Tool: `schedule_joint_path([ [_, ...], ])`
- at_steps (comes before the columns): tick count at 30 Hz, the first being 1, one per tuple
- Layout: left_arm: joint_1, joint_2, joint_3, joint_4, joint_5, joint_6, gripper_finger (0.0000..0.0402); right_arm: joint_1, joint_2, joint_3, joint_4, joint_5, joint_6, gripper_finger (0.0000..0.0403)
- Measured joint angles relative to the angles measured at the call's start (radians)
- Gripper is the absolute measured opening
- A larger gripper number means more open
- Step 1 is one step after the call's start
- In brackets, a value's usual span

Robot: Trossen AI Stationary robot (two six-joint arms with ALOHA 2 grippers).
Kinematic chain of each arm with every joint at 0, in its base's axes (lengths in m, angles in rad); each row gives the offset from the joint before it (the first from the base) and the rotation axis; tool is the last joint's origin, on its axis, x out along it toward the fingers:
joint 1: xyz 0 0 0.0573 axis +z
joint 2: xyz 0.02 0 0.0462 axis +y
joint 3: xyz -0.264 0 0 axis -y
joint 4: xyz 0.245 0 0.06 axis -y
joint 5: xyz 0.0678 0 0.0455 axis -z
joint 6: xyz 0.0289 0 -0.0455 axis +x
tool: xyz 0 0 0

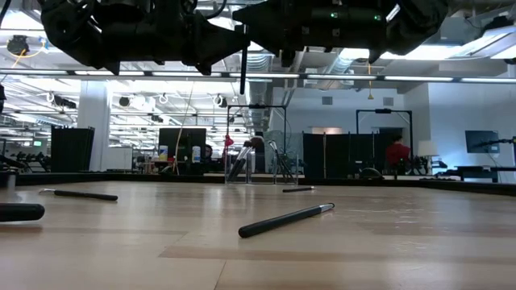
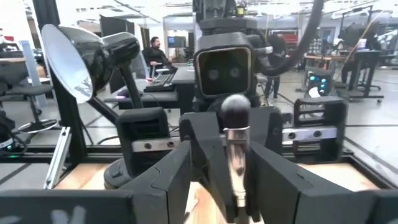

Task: Sort items
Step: Put the eyeshadow brush into the right section of the transparent organizer

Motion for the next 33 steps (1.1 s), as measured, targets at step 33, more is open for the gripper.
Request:
schedule_joint_path([
  [33,-0.001,0.000,0.000,-0.008,0.006,-0.003,0.0036,0.012,-0.016,0.001,-0.028,0.015,-0.071,0.0017],
])
